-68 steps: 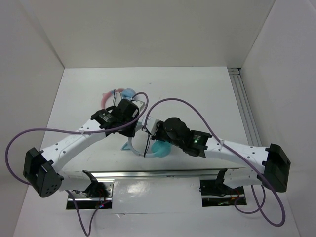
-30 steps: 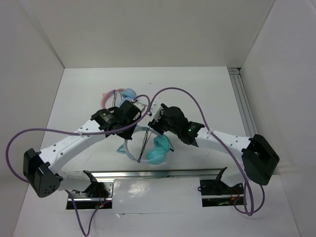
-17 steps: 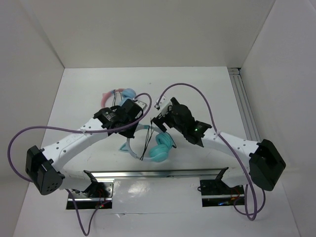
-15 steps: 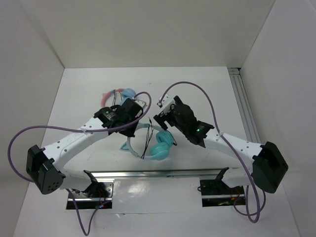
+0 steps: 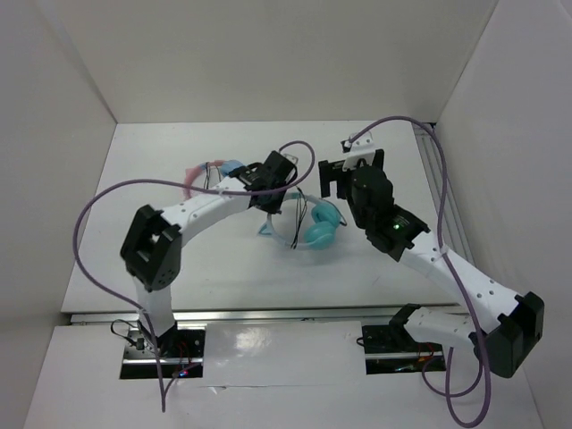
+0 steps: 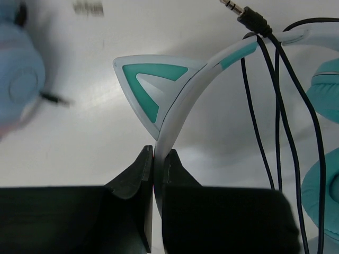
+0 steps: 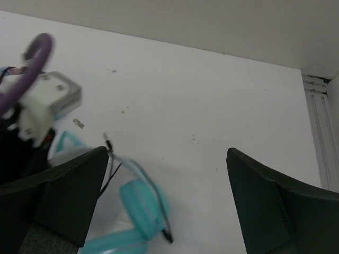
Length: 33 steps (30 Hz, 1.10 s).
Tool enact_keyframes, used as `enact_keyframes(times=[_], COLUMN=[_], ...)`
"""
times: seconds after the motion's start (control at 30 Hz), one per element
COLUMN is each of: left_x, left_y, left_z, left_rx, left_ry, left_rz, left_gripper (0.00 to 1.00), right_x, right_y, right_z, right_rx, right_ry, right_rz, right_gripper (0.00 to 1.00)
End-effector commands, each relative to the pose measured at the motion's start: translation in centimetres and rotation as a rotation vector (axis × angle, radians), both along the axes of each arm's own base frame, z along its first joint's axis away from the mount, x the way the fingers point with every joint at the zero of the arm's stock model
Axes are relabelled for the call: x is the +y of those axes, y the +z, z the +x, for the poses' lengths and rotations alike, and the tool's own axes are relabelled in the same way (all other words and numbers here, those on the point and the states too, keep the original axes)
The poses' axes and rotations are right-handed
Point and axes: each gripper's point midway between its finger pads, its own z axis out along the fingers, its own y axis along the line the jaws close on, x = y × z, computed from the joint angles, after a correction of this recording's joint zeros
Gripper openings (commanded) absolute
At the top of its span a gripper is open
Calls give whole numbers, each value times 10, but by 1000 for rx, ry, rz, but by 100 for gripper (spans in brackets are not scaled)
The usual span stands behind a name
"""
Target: Wrap the headphones
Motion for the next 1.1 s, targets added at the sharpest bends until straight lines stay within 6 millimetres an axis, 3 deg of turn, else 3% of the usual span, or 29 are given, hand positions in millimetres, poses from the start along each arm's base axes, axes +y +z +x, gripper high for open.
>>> enact_keyframes(times=[0.0,0.03,0.13,0.17,0.27,0.3,0.43,0.47,0.5,0.53,0.57,0.6,0.67,0.73,0.87,0.9,0.93,1.07], left_x=[-23,-28,-21,-10,-12,-4,-8,-17,-11,-15,-20,-21,-24,-26,-34,-24,-26,-22], left_y=[35,15,11,-9,-15,-27,-30,-33,-37,-30,-38,-34,-35,-35,-17,-23,-22,-12], left_z=[75,82,119,131,154,164,195,192,195,200,198,198,194,189,177,176,172,169], left_rx=[-181,-154,-169,-142,-133,-120,-125,-97,-87,-98,-69,-72,-50,-36,-48,-52,-52,-60], left_ry=[17,9,55,92,88,91,52,12,24,16,-3,-3,-13,-16,-13,35,43,86], left_rz=[-86,-59,-81,-66,-141,-143,-210,-237,-231,-246,-260,-261,-283,-299,-321,-288,-285,-295], left_gripper=[0,0,0,0,0,0,0,0,0,0,0,1,13,17,38,43,99,100], right_x=[-5,-5,-3,-1,-6,-5,1,3,3,5,6,6,10,11,16,20,24,27], right_y=[19,19,21,16,14,13,16,16,16,18,15,19,16,13,10,6,6,8], right_z=[-16,-19,-28,-28,-30,-34,-39,-40,-40,-41,-40,-40,-39,-37,-37,-37,-39,-43], right_rx=[18,22,13,23,26,25,16,18,20,22,29,24,34,44,59,70,73,82], right_ry=[2,12,49,61,42,51,96,105,103,114,113,112,123,121,136,150,169,188], right_rz=[82,82,125,122,124,125,167,168,177,178,173,187,182,186,201,197,199,224], right_gripper=[100,100,100,100,100,100,100,100,100,100,100,100,100,100,100,100,100,100])
